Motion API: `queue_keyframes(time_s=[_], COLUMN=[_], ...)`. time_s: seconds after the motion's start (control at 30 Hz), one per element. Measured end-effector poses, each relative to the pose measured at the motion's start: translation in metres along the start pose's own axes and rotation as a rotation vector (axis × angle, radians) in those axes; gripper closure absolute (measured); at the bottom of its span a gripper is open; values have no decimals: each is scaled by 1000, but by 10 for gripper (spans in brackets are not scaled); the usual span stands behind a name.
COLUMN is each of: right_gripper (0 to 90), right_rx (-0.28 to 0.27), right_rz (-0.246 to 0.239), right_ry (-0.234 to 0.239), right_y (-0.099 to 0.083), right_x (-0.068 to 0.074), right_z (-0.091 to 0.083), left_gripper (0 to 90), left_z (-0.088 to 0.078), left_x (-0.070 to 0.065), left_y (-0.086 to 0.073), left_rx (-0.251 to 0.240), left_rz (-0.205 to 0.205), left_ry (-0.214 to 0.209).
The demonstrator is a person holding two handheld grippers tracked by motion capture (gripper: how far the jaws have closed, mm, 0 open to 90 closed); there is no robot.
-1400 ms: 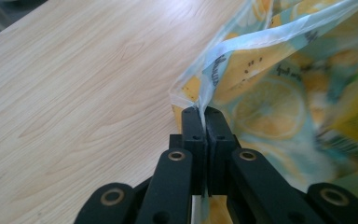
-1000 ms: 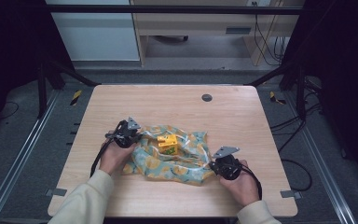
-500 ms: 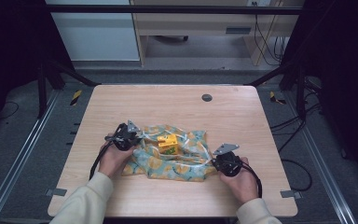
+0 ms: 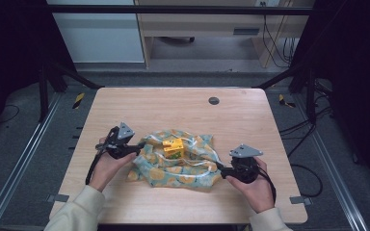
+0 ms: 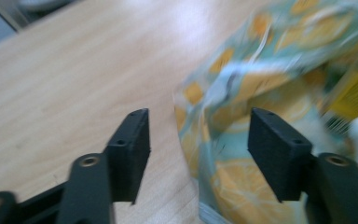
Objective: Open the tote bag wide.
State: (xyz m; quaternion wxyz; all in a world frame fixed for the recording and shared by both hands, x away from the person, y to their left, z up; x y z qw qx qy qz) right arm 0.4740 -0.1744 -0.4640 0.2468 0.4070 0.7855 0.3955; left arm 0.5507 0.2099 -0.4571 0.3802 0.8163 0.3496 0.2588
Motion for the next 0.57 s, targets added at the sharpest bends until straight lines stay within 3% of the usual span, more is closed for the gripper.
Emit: queue_keyframes(time_s=[0.07,0.13,0.27,0.33,0.47,0.57], right_gripper=[193,146,91,67,91,103], right_rx=[-52,-83,-58,-14,31,55], right_rz=[23,57,136,168,235,230], right_ry=[-14,-58,-135,-167,-204,-219], right_y=[6,10,6,-3,-23,-33], right_x=[-4,-12,-31,-42,-55,-54], right_z=[-6,-10,-5,1,7,5], left_gripper=[299,249,172,134,99,81], left_z=[-12,-24,-37,-42,-53,-57], left_x=[4,11,25,31,34,35], left_y=[6,6,-17,-40,-83,-91], left_rx=[-46,-57,16,75,132,158], left_rz=[-33,-48,-67,-94,-143,-143], left_ry=[3,20,52,60,77,56])
Point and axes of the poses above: each handheld gripper's, and its own axes: z roughly forward along the jaws, y roughly out of its top, x roughly to its left, the point moved 3 cm from there along z, roughly forward along the jaws, and after that the axes turned 1 degree about -x, right-handed, at the moved point
